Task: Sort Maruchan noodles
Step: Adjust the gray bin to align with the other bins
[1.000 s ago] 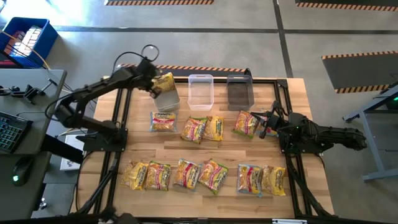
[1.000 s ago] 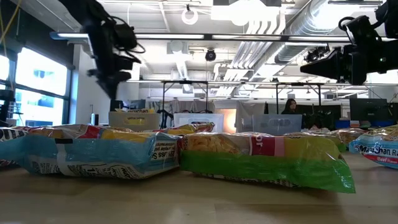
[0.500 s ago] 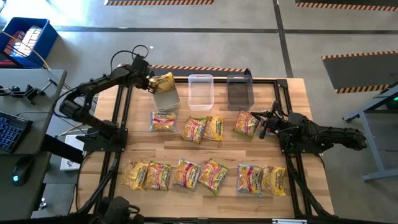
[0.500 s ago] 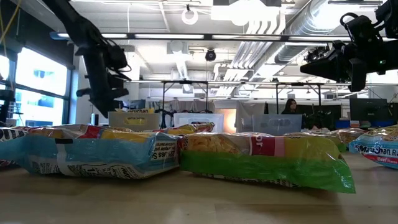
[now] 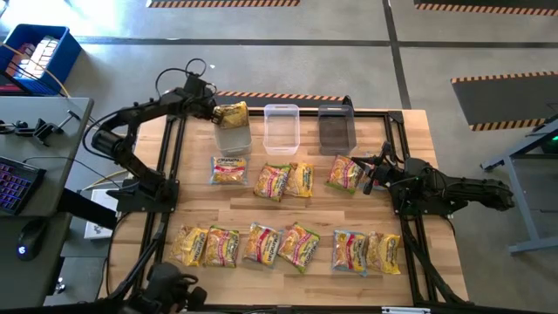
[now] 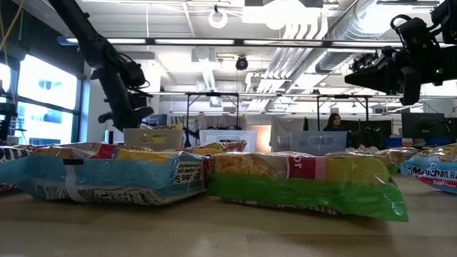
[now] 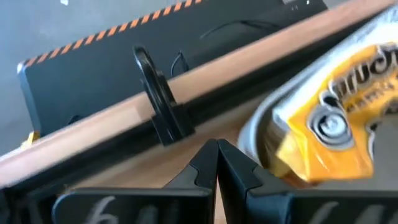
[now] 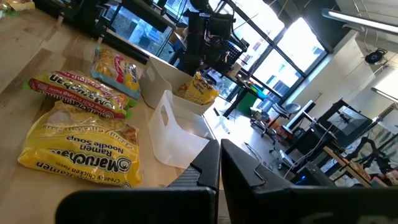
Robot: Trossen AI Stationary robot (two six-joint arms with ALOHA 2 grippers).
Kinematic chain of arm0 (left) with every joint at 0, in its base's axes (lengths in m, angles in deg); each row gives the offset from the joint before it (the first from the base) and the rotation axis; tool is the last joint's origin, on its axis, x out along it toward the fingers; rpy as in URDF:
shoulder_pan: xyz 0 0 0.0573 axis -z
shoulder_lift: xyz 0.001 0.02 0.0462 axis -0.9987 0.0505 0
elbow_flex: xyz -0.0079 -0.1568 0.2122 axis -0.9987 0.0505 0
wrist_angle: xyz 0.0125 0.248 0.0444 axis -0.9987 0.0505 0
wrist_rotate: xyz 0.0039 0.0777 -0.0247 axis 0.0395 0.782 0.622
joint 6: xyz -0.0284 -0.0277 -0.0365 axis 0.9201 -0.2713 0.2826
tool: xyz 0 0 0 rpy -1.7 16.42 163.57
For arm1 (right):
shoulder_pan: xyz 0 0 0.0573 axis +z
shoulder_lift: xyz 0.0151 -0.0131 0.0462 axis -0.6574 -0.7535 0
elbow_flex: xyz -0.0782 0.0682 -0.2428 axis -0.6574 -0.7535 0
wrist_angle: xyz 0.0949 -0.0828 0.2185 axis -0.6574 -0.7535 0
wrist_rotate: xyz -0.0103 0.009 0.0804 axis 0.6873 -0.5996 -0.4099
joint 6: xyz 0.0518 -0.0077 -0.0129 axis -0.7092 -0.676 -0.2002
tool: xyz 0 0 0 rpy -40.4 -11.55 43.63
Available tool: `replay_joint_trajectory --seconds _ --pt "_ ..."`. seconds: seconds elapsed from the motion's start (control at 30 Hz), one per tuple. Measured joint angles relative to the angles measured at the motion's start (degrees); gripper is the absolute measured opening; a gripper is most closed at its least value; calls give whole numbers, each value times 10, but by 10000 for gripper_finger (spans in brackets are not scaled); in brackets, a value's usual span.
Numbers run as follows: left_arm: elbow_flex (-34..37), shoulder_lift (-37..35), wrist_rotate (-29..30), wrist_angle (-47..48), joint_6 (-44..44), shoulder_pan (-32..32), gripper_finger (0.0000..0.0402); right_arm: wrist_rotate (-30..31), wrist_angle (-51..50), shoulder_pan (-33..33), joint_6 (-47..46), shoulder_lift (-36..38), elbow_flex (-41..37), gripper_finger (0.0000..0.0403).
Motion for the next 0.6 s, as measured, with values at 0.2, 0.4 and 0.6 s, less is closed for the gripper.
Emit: replay_joint_trajectory --seconds 0.2,0.4,0.6 --pt "-28 -1 -20 -9 -25 -35 0 0 0 0 0 0 0 2" --pt "-38 -55 -147 16 -127 -15 0 0 0 0 0 0 0 2" --pt "-38 -154 -166 80 -149 95 0 0 0 0 0 0 0 2"
